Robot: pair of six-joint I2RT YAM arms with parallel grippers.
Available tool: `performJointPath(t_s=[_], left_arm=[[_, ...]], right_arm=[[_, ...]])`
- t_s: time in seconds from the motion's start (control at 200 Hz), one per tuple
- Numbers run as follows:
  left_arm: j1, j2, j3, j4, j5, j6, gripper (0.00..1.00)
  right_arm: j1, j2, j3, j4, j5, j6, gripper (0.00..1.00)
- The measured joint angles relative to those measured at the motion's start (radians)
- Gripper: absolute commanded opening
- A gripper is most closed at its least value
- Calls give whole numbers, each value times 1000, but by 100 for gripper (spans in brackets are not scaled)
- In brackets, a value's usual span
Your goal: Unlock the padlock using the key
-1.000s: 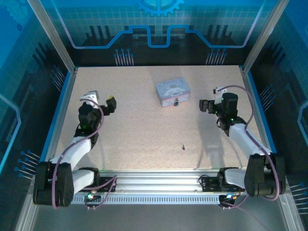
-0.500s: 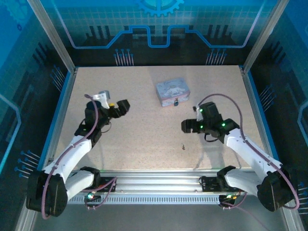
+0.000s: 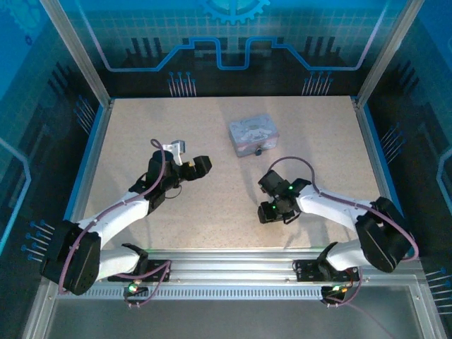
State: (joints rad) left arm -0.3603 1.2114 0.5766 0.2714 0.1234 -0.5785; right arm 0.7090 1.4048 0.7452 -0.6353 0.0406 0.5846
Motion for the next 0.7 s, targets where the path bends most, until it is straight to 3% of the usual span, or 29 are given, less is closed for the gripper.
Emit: performJointPath(t_s=[0.29, 0.695], left_arm=[[0, -14, 0, -5, -15, 1, 99], [0, -23, 1, -5, -29, 0, 99]], right_arm=[[27, 105, 47, -8, 45, -1, 27], [32, 125, 53, -14, 72, 8, 13]])
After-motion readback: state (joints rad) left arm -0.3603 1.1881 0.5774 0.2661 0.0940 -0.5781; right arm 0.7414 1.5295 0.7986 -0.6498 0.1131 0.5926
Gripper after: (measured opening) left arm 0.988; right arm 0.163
